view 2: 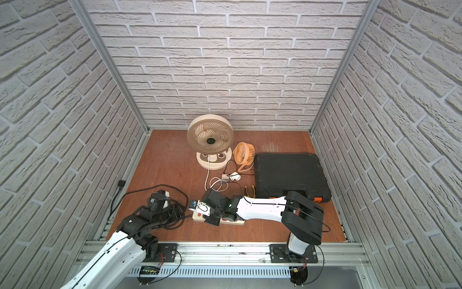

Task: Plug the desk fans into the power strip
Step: Insert the plug into the socket.

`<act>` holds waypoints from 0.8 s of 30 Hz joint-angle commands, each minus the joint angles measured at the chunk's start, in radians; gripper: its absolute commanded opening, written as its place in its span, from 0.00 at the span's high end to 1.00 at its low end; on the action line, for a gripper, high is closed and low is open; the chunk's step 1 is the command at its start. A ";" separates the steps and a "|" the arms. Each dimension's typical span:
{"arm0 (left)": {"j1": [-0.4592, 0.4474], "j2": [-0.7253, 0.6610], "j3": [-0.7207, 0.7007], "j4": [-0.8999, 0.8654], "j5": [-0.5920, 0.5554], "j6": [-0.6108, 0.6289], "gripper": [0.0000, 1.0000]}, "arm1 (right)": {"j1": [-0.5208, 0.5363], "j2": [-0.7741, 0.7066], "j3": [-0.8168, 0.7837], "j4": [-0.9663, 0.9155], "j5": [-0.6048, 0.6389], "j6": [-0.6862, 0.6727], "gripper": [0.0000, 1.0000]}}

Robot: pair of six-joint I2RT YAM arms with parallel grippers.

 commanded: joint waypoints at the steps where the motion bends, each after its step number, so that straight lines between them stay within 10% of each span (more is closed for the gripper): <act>1: -0.003 -0.003 0.006 0.021 0.000 -0.003 0.29 | 0.008 -0.013 -0.032 0.014 0.012 0.025 0.97; 24: -0.005 -0.091 0.006 0.027 0.123 -0.076 0.29 | 0.010 -0.043 -0.192 -0.009 0.083 0.054 0.97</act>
